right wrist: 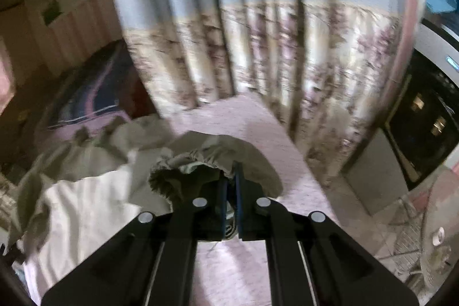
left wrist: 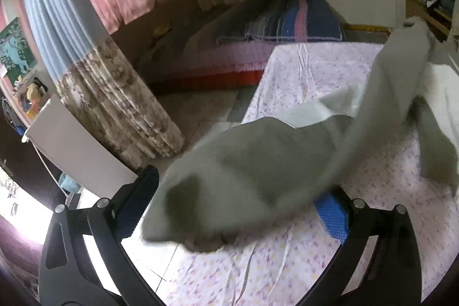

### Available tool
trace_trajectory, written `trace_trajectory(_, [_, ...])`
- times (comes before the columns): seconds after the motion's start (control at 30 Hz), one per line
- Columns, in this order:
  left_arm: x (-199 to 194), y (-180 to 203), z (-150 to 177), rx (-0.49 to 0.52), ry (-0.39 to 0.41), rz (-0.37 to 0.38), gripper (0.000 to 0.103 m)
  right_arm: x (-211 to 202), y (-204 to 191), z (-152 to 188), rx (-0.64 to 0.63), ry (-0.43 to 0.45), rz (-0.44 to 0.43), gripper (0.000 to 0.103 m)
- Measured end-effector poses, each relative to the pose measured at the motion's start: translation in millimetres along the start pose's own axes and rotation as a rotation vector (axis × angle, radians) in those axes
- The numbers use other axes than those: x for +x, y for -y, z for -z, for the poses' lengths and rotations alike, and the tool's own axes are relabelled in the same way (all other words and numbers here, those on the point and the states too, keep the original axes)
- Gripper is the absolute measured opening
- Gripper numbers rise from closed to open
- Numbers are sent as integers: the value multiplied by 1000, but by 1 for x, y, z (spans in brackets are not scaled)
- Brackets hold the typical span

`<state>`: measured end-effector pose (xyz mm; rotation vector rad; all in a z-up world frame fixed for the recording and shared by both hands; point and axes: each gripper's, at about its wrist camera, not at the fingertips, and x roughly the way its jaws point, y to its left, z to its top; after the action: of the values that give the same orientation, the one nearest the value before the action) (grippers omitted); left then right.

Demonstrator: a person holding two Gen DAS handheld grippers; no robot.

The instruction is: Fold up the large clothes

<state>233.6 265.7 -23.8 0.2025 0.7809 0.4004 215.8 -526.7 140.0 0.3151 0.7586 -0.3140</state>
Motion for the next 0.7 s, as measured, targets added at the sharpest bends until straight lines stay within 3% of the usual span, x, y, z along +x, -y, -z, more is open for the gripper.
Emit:
trace_trajectory(0.17, [-35,-14,-9,-57,52,44,100,-21,-50,-14,-6,20,-154,5])
trace_trajectory(0.33, [-64,-10,-32,-64,135,61,100,-43,-126,-35,-46,96,-318,5])
trace_trajectory(0.47, [-78,1,-52,-64,187,84,100,-46,-194,-43,-102,102,-439,5])
trace_trajectory(0.57, [-72,15,-55,-69,172,118,100,-17,-239,-31,-121,43,-517,5])
trace_trajectory(0.7, [-63,38,-53,-52,139,140,100,68,-298,22,-184,-157,-549,5])
